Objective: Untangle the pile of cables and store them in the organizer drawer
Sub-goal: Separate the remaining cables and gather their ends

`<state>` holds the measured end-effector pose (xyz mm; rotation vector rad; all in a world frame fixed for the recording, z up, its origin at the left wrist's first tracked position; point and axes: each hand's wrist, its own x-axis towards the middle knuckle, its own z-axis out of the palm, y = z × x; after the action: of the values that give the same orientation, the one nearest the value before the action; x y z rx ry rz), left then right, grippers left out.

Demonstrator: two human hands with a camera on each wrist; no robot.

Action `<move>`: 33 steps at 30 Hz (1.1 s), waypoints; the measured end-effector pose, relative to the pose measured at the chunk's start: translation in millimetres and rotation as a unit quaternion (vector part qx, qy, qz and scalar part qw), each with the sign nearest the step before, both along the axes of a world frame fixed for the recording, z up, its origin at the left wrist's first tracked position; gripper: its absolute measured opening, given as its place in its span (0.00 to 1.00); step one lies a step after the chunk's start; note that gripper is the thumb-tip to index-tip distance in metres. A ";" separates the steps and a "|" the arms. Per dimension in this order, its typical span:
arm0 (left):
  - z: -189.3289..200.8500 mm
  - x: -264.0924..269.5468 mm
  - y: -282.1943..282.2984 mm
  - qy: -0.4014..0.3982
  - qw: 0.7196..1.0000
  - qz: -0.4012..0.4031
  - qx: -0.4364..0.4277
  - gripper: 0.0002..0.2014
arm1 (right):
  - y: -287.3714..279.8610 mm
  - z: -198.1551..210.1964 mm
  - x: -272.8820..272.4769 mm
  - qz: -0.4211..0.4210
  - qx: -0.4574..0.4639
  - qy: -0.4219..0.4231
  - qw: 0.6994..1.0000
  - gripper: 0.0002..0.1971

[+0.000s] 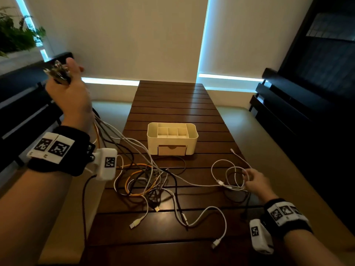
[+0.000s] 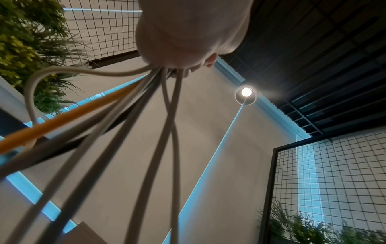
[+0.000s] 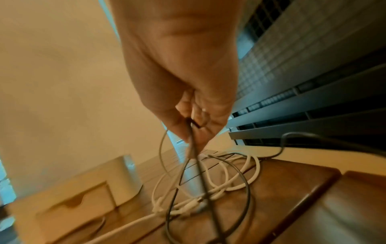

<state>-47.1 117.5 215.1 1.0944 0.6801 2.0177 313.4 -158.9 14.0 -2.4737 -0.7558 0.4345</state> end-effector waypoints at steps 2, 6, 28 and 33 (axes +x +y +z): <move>1.1 4.2 -5.7 0.011 1.000 -0.007 -0.007 0.14 | 4.1 2.8 -12.9 0.016 0.032 0.009 0.999 0.25; 3.6 10.2 -17.7 0.065 0.997 -0.034 -0.014 0.13 | 5.6 9.4 -27.6 -0.005 0.079 0.111 0.991 0.18; -89.3 51.0 -69.7 0.368 0.906 -0.202 -0.050 0.11 | 36.5 231.3 -73.9 0.259 0.432 -0.062 0.862 0.07; -94.5 46.9 -72.2 0.312 0.925 -0.202 -0.077 0.11 | 51.4 212.8 -80.2 0.136 0.397 -0.155 0.894 0.13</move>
<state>-0.2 45.3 120.5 1.6434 0.8251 1.2366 233.2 -107.5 226.8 -1.6754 -1.1388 -0.1775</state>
